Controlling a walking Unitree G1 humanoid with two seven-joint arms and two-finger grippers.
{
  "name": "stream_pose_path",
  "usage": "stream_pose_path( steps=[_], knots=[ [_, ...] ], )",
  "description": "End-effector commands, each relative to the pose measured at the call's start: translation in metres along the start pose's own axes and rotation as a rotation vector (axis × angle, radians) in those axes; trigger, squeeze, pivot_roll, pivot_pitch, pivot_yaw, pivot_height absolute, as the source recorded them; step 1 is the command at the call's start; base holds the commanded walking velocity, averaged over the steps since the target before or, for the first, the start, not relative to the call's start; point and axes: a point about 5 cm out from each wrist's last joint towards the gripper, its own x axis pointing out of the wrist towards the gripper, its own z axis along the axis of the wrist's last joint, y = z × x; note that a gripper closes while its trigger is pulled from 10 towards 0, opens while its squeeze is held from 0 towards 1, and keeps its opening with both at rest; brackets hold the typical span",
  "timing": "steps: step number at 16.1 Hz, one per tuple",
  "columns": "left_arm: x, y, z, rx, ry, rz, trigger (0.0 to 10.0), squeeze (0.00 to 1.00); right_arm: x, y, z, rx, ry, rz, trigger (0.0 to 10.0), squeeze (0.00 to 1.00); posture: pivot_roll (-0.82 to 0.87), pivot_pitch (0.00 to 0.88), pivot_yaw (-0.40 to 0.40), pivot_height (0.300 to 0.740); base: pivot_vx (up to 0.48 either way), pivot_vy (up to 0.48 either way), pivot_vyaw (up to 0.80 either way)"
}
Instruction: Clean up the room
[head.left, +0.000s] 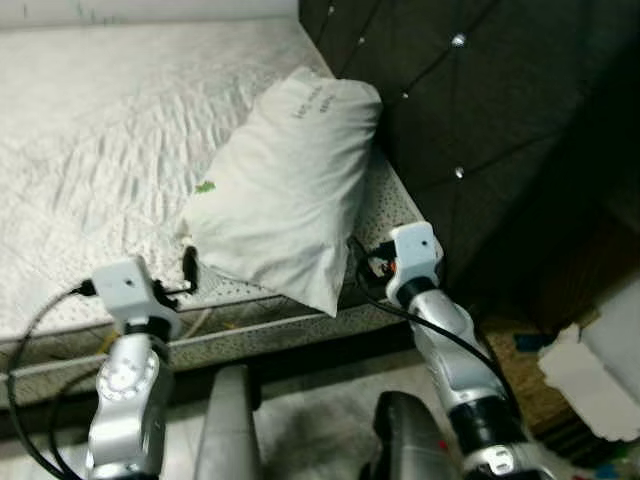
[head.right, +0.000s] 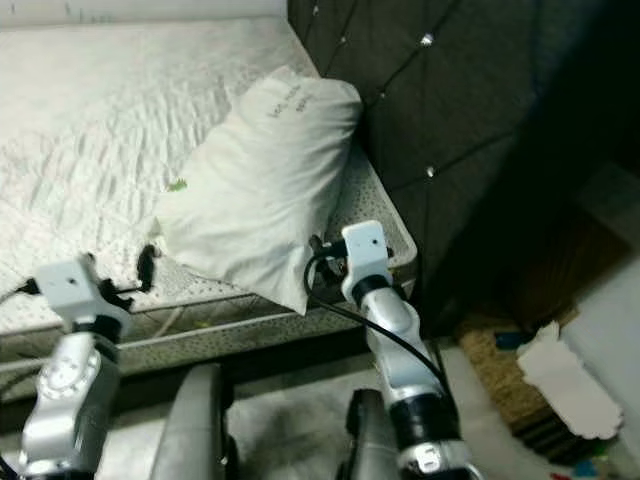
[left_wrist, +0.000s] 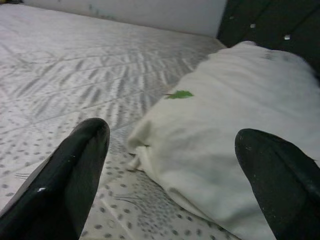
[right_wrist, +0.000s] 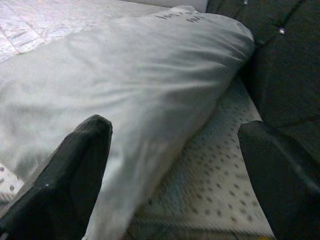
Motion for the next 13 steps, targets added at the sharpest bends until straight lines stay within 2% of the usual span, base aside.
stream_pose_path(
  steps=[1, 5, 9, 12, 13],
  knots=[
    [0.001, -0.0021, -0.0014, 0.001, 0.006, -0.014, 10.0, 0.0, 0.0019, 0.0016, 0.001, -0.014, -0.004, 0.015, 10.0, 0.0, 0.08, 0.084, -0.006, 0.57, 0.424, 0.0, 0.0],
    [0.0021, -0.005, -0.0035, -0.012, 0.021, -0.023, 10.0, 0.0, 0.0028, 0.002, 0.0012, -0.025, -0.008, 0.02, 10.0, 0.0, 0.08, 0.074, -0.006, 0.57, 0.363, 0.0, 0.0],
    [0.0055, -0.0084, -0.0052, -0.012, 0.021, -0.022, 10.0, 0.0, 0.0046, 0.0019, 0.0008, -0.029, -0.006, 0.026, 10.0, 0.0, 0.08, 0.063, -0.007, 0.57, 0.0, 0.0, 0.47],
    [0.0075, -0.0094, -0.0049, -0.012, 0.016, -0.016, 10.0, 0.0, 0.0065, 0.0033, -0.0012, -0.038, 0.005, 0.047, 10.0, 0.0, 0.08, 0.053, -0.009, 0.57, 0.0, 0.0, 0.8],
    [0.0077, -0.0092, -0.005, -0.014, 0.016, -0.012, 10.0, 0.0, 0.0078, 0.0041, -0.0035, -0.022, 0.025, 0.057, 10.0, 0.0, 0.08, 0.053, -0.009, 0.57, 0.0, 0.0, 0.0]
  ],
)
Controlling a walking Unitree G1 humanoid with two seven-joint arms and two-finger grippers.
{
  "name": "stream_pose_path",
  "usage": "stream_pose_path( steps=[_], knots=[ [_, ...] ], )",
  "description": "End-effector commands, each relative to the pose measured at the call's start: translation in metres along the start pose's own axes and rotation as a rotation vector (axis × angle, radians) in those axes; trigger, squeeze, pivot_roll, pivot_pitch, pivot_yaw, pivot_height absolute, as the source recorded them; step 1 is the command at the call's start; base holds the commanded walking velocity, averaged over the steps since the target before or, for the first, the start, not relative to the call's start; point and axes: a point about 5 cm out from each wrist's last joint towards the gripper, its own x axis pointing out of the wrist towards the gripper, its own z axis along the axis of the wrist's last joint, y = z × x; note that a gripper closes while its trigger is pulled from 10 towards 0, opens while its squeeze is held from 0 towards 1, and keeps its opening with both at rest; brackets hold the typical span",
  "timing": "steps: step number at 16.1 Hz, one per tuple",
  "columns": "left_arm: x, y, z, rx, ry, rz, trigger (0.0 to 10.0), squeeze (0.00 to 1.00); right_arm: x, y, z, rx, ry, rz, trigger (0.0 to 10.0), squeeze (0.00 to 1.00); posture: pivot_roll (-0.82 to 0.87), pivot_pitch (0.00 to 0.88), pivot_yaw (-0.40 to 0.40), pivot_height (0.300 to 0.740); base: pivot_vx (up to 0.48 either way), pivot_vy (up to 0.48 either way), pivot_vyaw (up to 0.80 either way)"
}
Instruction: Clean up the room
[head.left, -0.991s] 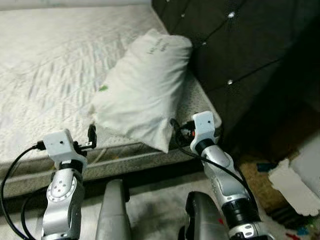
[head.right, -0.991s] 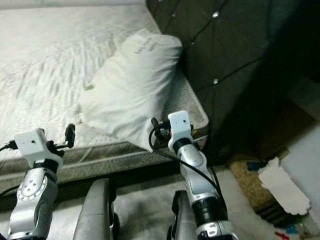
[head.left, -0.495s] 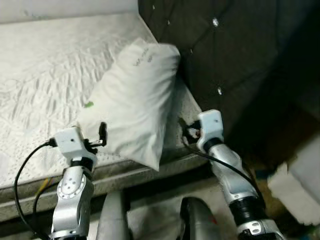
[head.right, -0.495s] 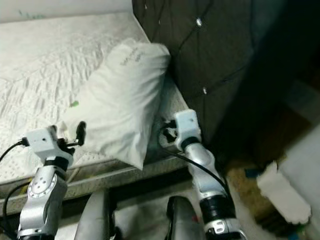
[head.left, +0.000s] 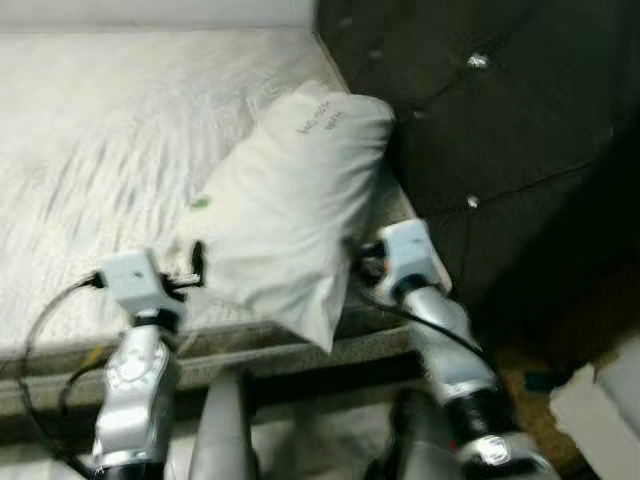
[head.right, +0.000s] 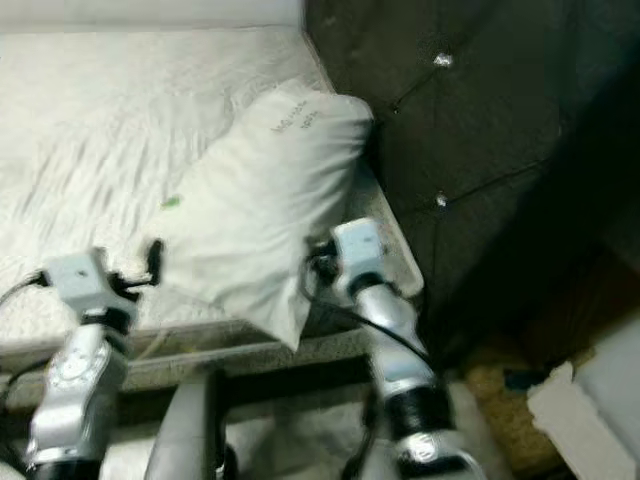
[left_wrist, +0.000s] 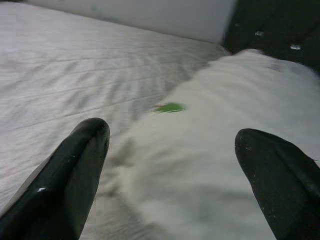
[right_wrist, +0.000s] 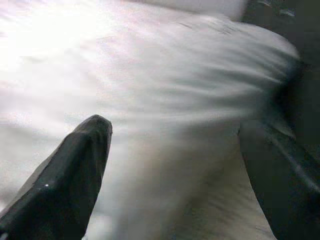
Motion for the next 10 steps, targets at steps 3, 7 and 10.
stream_pose_path(
  steps=[3, 7, 10],
  knots=[
    [0.002, -0.005, -0.001, 0.004, 0.002, -0.008, 10.0, 0.0, 0.004, -0.004, -0.006, -0.019, 0.056, 0.03, 10.0, 0.0, 0.08, 0.053, -0.009, 0.57, 0.0, 0.0, 0.0],
    [0.004, -0.005, -0.001, 0.01, 0.003, -0.011, 10.0, 0.0, 0.007, 0.011, -0.011, -0.036, 0.086, 0.153, 10.0, 0.0, 0.09, 0.041, 0.002, 0.53, 0.0, 0.0, 0.0],
    [0.004, -0.004, -0.001, 0.023, 0.012, -0.001, 10.0, 0.0, 0.01, 0.022, -0.018, -0.079, 0.147, 0.241, 10.0, 0.0, 0.1, 0.046, 0.009, 0.515, 0.0, 0.0, 0.0]
  ],
)
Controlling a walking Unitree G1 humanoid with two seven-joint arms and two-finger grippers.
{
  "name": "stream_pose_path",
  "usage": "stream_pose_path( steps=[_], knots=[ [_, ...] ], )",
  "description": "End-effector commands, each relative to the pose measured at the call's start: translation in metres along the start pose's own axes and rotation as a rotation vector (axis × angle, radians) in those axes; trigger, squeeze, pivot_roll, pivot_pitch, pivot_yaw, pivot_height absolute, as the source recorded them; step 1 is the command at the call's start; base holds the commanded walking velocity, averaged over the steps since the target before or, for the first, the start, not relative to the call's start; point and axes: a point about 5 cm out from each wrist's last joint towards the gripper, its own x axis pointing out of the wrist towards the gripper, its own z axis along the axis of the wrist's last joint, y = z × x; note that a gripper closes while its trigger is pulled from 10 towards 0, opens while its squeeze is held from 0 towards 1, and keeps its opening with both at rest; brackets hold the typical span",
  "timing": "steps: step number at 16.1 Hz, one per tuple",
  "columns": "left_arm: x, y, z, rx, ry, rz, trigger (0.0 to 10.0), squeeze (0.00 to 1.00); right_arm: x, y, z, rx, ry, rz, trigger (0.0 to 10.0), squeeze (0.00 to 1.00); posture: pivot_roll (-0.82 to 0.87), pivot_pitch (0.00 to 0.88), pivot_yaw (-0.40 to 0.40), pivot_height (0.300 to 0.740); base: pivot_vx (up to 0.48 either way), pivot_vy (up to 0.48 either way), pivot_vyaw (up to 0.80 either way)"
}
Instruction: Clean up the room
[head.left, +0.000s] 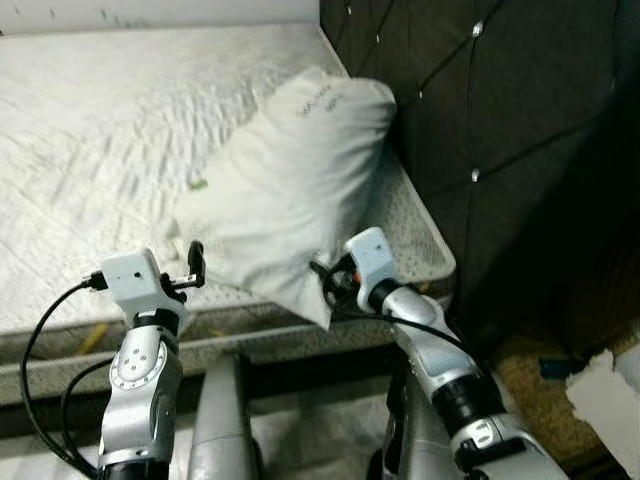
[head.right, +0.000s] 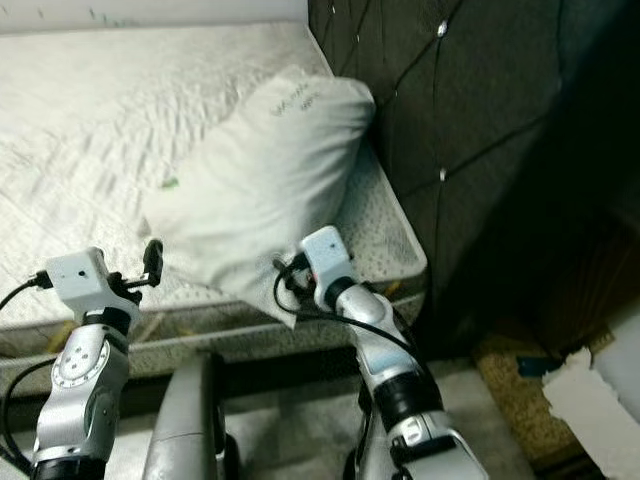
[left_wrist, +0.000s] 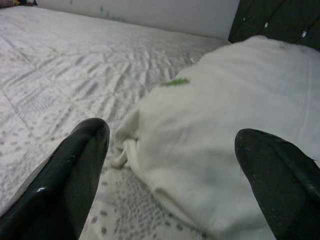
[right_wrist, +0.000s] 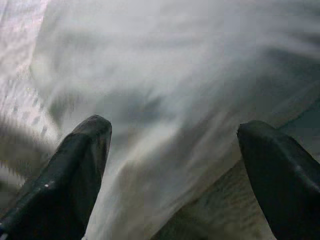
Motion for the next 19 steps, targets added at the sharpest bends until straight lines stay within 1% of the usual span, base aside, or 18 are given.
stream_pose_path(
  steps=[1, 2, 3, 4, 6, 8, 10, 11, 13, 15, 16, 17, 18, 19],
  knots=[
    [0.001, 0.002, -0.001, 0.019, 0.014, 0.01, 10.0, 0.0, 0.004, 0.005, -0.001, -0.025, 0.031, 0.047, 10.0, 0.0, 0.1, 0.047, 0.01, 0.515, 0.0, 0.0, 0.0],
    [0.001, 0.001, -0.001, 0.018, 0.015, 0.005, 10.0, 0.0, 0.007, 0.008, -0.004, -0.045, 0.072, 0.076, 10.0, 0.0, 0.1, 0.049, 0.011, 0.515, 0.0, 0.0, 0.0],
    [0.001, 0.001, -0.001, 0.02, 0.015, 0.003, 10.0, 0.0, 0.01, 0.009, -0.005, -0.06, 0.092, 0.072, 10.0, 0.0, 0.1, 0.05, 0.012, 0.515, 0.0, 0.0, 0.0],
    [0.001, 0.001, 0.0, 0.021, 0.016, 0.002, 10.0, 0.0, 0.016, 0.007, -0.002, -0.066, 0.107, 0.036, 10.0, 0.0, 0.11, 0.051, 0.013, 0.515, 0.0, 0.0, 0.0],
    [0.001, 0.002, 0.001, 0.023, 0.014, 0.003, 10.0, 0.0, 0.023, 0.006, 0.006, -0.012, 0.107, -0.006, 10.0, 0.0, 0.12, 0.054, 0.013, 0.515, 0.0, 0.0, 0.0],
    [0.0, 0.002, 0.001, 0.025, 0.015, 0.006, 10.0, 0.0, 0.03, 0.006, 0.012, 0.012, 0.105, -0.026, 10.0, 0.0, 0.12, 0.054, 0.013, 0.515, 0.0, 0.0, 0.0],
    [-0.001, 0.003, 0.001, 0.027, 0.019, 0.009, 10.0, 0.0, 0.036, 0.008, 0.017, 0.058, 0.115, -0.054, 10.0, 0.0, 0.13, 0.057, 0.012, 0.515, 0.0, 0.0, 0.0],
    [-0.001, 0.003, 0.002, 0.029, 0.022, 0.009, 10.0, 0.0, 0.044, 0.012, 0.026, 0.158, 0.114, -0.073, 10.0, 0.0, 0.14, 0.058, 0.01, 0.515, 0.0, 0.0, 0.0],
    [-0.001, 0.003, 0.001, 0.029, 0.028, 0.012, 10.0, 0.0, 0.049, 0.015, 0.032, 0.199, 0.114, -0.084, 10.0, 0.0, 0.15, 0.061, 0.005, 0.515, 0.0, 0.0, 0.0],
    [-0.008, 0.004, 0.003, 0.029, 0.036, 0.022, 10.0, 0.0, 0.054, 0.019, 0.042, 0.274, 0.092, -0.101, 10.0, 0.0, 0.19, 0.07, -0.012, 0.515, 0.0, 0.0, 0.0],
    [-0.011, 0.005, 0.004, 0.029, 0.034, 0.027, 10.0, 0.0, 0.055, 0.019, 0.043, 0.289, 0.085, -0.105, 10.0, 0.0, 0.2, 0.078, -0.019, 0.515, 0.0, 0.0, 0.0],
    [-0.016, 0.008, 0.005, 0.03, 0.034, 0.039, 10.0, 0.0, 0.056, 0.021, 0.044, 0.314, 0.082, -0.11, 10.0, 0.0, 0.22, 0.087, -0.027, 0.515, 0.0, 0.0, 0.0],
    [-0.023, 0.013, 0.003, 0.035, 0.043, 0.064, 10.0, 0.0, 0.058, 0.026, 0.043, 0.342, 0.097, -0.092, 9.8, 0.0, 0.23, 0.097, -0.037, 0.515, 0.0, 0.0, 0.0],
    [-0.026, 0.016, 0.002, 0.038, 0.049, 0.075, 10.0, 0.0, 0.059, 0.029, 0.044, 0.358, 0.096, -0.08, 4.1, 0.0, 0.24, 0.104, -0.042, 0.515, 0.0, 0.0, 0.0]
  ],
)
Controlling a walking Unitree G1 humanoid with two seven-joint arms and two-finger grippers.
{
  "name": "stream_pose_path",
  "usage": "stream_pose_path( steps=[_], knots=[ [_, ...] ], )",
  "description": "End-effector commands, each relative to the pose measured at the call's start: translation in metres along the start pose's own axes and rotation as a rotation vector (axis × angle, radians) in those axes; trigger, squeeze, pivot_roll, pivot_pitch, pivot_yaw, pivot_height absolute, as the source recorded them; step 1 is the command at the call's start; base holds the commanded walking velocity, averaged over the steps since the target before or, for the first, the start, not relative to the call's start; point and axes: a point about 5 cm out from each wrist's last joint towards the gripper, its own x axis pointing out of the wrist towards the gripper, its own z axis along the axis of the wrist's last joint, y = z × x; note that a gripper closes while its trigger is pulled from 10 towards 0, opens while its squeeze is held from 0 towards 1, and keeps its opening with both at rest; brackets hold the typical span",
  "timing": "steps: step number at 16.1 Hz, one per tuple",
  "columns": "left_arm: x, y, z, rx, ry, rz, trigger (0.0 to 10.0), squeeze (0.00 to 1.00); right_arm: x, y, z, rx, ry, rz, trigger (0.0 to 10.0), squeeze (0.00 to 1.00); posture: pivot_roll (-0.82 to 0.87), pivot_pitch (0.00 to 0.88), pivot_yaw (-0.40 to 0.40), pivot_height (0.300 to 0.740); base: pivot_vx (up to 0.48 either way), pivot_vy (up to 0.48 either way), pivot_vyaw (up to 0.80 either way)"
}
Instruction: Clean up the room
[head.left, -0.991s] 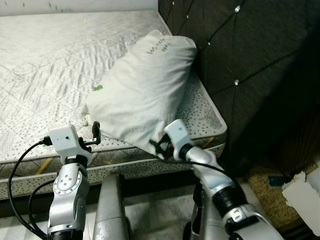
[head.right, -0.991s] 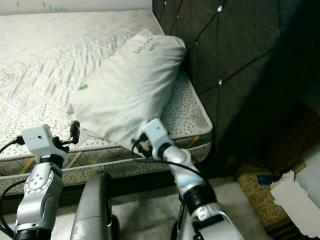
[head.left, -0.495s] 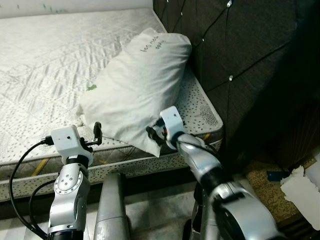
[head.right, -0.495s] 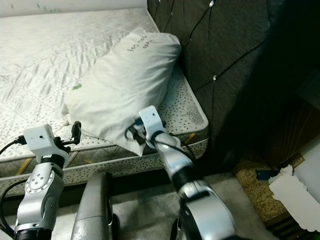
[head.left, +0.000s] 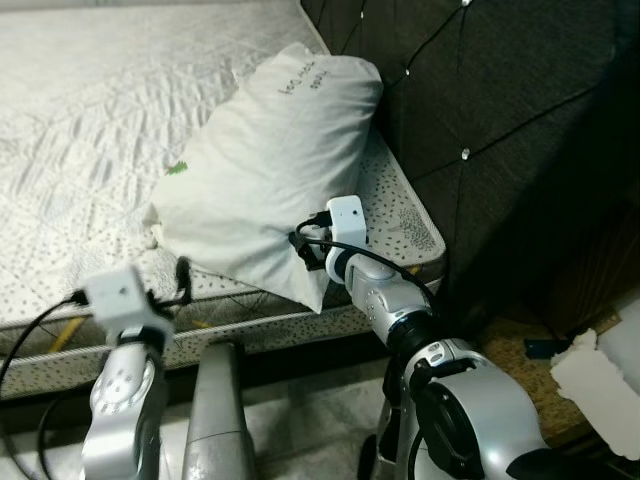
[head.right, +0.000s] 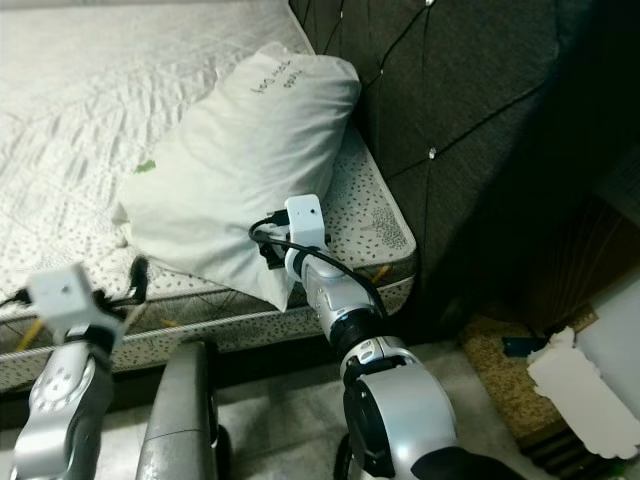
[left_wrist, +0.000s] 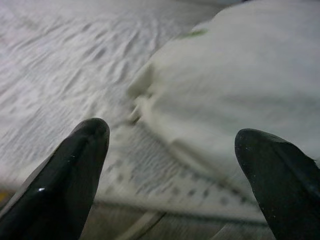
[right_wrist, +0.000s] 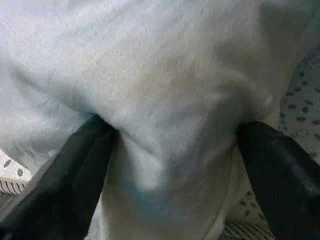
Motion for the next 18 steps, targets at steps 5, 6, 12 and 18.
stream_pose_path(
  steps=[5, 6, 12, 18],
  knots=[
    [-0.011, 0.0, 0.004, -0.003, 0.003, 0.018, 10.0, 0.0, 0.008, 0.034, 0.021, 0.094, -0.057, 0.061, 0.0, 0.0, 0.26, 0.119, -0.056, 0.515, 0.0, 0.0, 0.0],
    [-0.01, 0.0, 0.005, -0.002, 0.002, 0.018, 10.0, 0.0, 0.008, 0.031, 0.021, 0.128, -0.056, 0.048, 0.0, 0.0, 0.27, 0.117, -0.055, 0.515, 0.0, 0.0, 0.0],
    [-0.004, -0.003, 0.008, -0.003, -0.005, 0.005, 10.0, 0.0, 0.007, 0.012, 0.023, 0.173, -0.066, -0.006, 0.0, 0.0, 0.26, 0.087, -0.051, 0.515, 0.0, 0.0, 0.0],
    [0.014, -0.008, 0.013, 0.004, -0.021, -0.031, 10.0, 0.0, -0.001, -0.04, 0.053, 0.209, -0.166, -0.196, 0.0, 0.0, 0.22, 0.042, -0.025, 0.515, 0.0, 0.0, 0.0]
  ],
)
